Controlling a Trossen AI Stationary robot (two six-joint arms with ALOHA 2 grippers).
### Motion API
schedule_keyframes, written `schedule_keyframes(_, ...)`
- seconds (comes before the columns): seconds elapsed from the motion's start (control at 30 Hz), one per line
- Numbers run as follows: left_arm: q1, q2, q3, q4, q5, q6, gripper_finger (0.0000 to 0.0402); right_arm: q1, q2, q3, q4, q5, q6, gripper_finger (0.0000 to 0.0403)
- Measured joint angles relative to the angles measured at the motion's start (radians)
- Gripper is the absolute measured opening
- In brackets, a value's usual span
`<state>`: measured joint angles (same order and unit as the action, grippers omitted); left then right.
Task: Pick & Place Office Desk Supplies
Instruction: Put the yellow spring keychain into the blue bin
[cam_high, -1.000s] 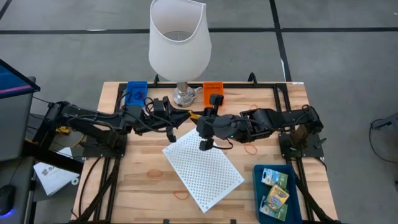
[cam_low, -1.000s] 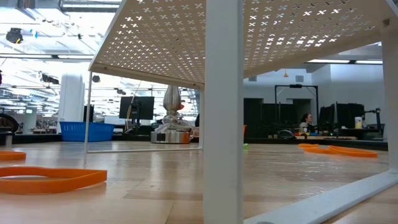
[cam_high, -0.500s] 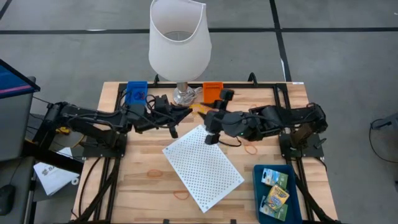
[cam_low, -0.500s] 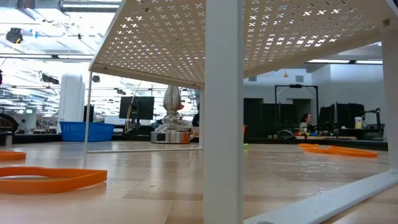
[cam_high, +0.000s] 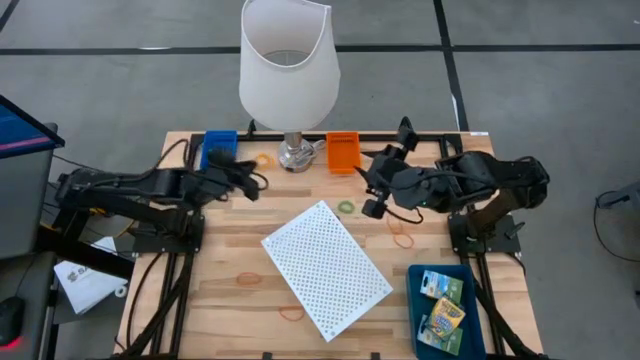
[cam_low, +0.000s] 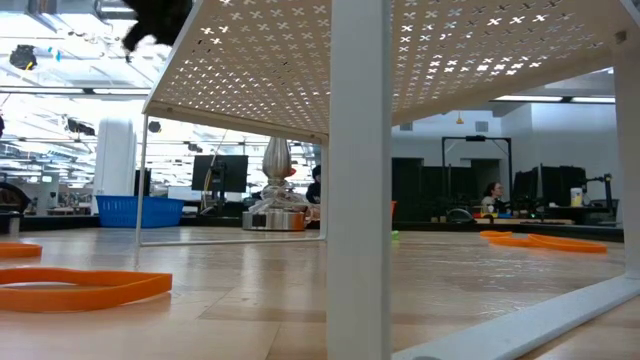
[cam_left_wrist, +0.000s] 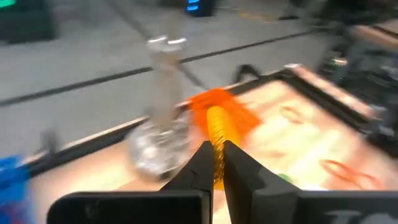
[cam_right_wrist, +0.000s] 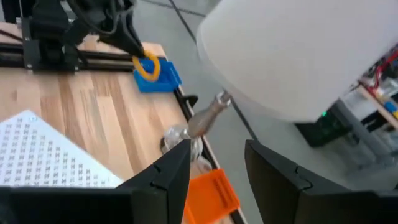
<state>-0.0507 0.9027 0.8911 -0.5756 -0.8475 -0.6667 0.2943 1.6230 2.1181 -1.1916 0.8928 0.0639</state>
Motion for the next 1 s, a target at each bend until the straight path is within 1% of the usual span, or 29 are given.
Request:
schedule_keyframes(0.07, 0.025, -0.031, -0.001, -0.171, -0.008, -0.153, 0.0006, 0.000, -0.001, 0.000, -0.035, 0.000, 0.039, 0.0148)
schedule_keyframes(0.13, 0.069, -0.041, 0.000, -0.311, 0.010, -0.281, 0.0006, 0.000, -0.001, 0.000, -0.075, 0.001, 0.069, 0.0148)
schedule_keyframes(0.2, 0.125, -0.033, -0.001, -0.436, 0.043, -0.358, 0.0004, 0.000, -0.001, 0.000, -0.107, 0.003, 0.095, 0.0148)
schedule_keyframes(0.27, 0.193, -0.013, -0.001, -0.461, 0.073, -0.363, 0.0004, 0.000, -0.001, 0.000, -0.129, 0.003, 0.113, 0.0148)
schedule_keyframes(0.33, 0.277, 0.012, -0.001, -0.455, 0.111, -0.309, 0.0004, 0.000, -0.001, 0.000, -0.145, 0.003, 0.120, 0.0148)
schedule_keyframes(0.47, 0.489, 0.087, -0.001, -0.389, 0.197, -0.116, 0.0004, -0.009, -0.001, 0.000, -0.148, 0.003, 0.121, 0.0148)
schedule_keyframes(0.67, 0.825, 0.191, -0.001, -0.238, 0.415, 0.132, 0.0004, -0.012, -0.001, 0.000, -0.165, 0.002, 0.121, 0.0148)
schedule_keyframes(0.77, 0.948, 0.242, -0.001, -0.199, 0.473, 0.215, 0.0004, -0.011, -0.001, 0.000, -0.165, 0.002, 0.121, 0.0148)
schedule_keyframes(0.83, 0.977, 0.269, -0.001, -0.187, 0.492, 0.239, 0.0004, -0.011, -0.001, 0.000, -0.165, 0.002, 0.121, 0.0148)
schedule_keyframes(1.0, 0.969, 0.345, -0.003, -0.191, 0.506, 0.227, 0.0004, -0.015, 0.000, -0.001, -0.172, 0.002, 0.146, 0.0148)
